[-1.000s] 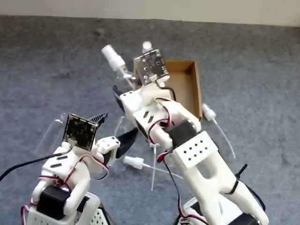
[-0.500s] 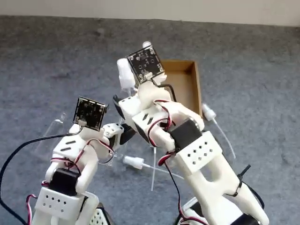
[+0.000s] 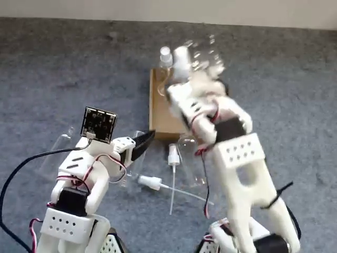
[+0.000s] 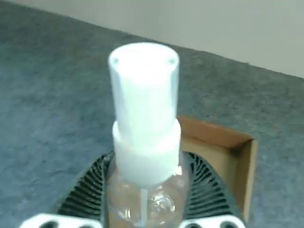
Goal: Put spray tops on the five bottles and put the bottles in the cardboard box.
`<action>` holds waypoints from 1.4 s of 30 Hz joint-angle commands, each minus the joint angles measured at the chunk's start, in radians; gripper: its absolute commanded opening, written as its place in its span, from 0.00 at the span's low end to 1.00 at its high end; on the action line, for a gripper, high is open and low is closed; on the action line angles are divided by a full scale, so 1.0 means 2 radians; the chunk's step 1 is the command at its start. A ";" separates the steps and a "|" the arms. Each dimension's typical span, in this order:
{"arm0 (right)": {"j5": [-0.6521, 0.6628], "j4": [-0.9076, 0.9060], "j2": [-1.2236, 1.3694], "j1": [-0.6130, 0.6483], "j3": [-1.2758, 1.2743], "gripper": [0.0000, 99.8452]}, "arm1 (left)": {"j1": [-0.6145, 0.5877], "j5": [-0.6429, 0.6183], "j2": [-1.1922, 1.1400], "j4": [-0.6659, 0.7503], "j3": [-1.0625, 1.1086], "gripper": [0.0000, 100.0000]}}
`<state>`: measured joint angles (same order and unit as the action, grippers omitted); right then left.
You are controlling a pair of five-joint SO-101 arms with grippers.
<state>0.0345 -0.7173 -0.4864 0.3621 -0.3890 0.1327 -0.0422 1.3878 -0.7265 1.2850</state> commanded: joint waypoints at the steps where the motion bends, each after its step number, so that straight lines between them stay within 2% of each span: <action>1: 0.007 0.068 0.049 -0.053 0.051 0.00 | -0.021 0.002 -0.002 0.002 0.000 0.31; 6: 0.007 0.131 0.158 -0.079 0.086 0.00 | -0.055 0.000 -0.002 0.002 0.000 0.31; 14: 0.007 0.194 0.303 -0.094 0.162 0.00 | -0.056 0.002 -0.005 0.002 0.001 0.31; 22: 0.004 0.202 0.406 -0.105 0.233 0.00 | -0.056 0.002 -0.002 0.003 0.016 0.31; 37: 0.006 0.201 0.443 -0.098 0.255 0.01 | -0.056 0.002 -0.002 0.003 0.016 0.31; 42: 0.006 0.201 0.442 -0.084 0.254 0.10 | -0.056 0.002 -0.002 0.003 0.016 0.31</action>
<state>0.0391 -0.3353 0.4266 0.1703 0.0637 0.0284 -0.0422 1.3878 -0.7265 1.3218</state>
